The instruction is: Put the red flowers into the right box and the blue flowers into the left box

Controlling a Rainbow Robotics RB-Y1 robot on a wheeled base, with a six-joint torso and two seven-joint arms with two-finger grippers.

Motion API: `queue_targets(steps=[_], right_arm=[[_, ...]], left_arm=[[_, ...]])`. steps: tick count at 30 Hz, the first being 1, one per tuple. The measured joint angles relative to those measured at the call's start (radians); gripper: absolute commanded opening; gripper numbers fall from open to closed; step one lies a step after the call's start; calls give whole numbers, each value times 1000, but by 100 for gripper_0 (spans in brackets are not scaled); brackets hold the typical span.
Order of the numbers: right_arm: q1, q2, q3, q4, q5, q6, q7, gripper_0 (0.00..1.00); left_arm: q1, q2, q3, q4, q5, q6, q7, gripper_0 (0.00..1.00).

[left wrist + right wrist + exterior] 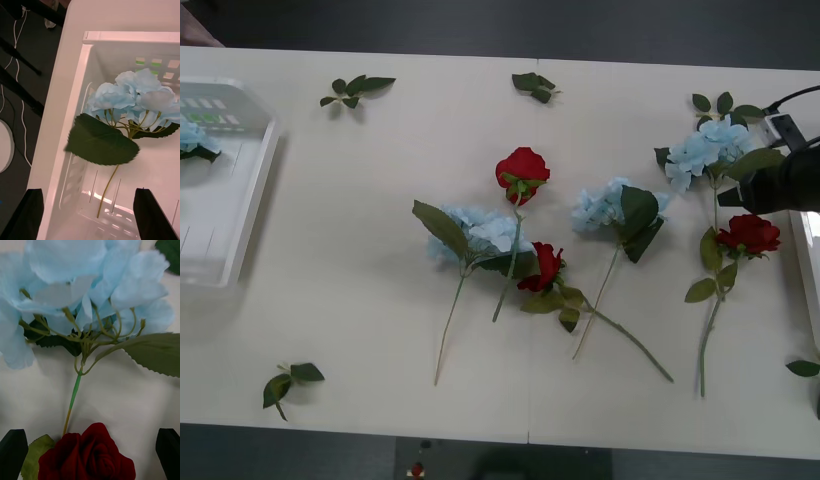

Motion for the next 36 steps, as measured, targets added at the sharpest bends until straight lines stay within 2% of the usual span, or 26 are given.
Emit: queue_targets(steps=[7, 12, 13, 14, 19, 22, 29, 32, 36], right_arm=[[0, 0, 92, 60, 0, -98, 0, 100], [0, 11, 104, 96, 3, -140, 0, 100], [0, 16, 101, 99, 8, -145, 0, 100], [0, 21, 97, 101, 15, -148, 0, 100], [0, 46, 87, 101, 42, -220, 0, 100], [-1, 51, 90, 101, 60, -240, 0, 100], [-1, 54, 97, 102, 92, -269, 0, 100], [-6, 66, 97, 119, 108, -289, 0, 100], [-41, 94, 97, 193, 113, -316, 0, 100]], left_arm=[[0, 0, 0, -1, 20, -15, -17, 83], [0, 0, 0, -38, 116, -15, -17, 90], [0, 0, 0, -52, 131, -15, -17, 98], [0, 0, 0, -64, 140, -15, -17, 100], [8, 0, 36, -139, 201, 15, -17, 100], [62, -2, 118, -216, 207, 15, -17, 100], [278, -84, 364, -444, 207, 15, -17, 100], [328, -122, 379, -531, 193, 16, -17, 100], [339, -165, 361, -630, 145, 88, -17, 100]])
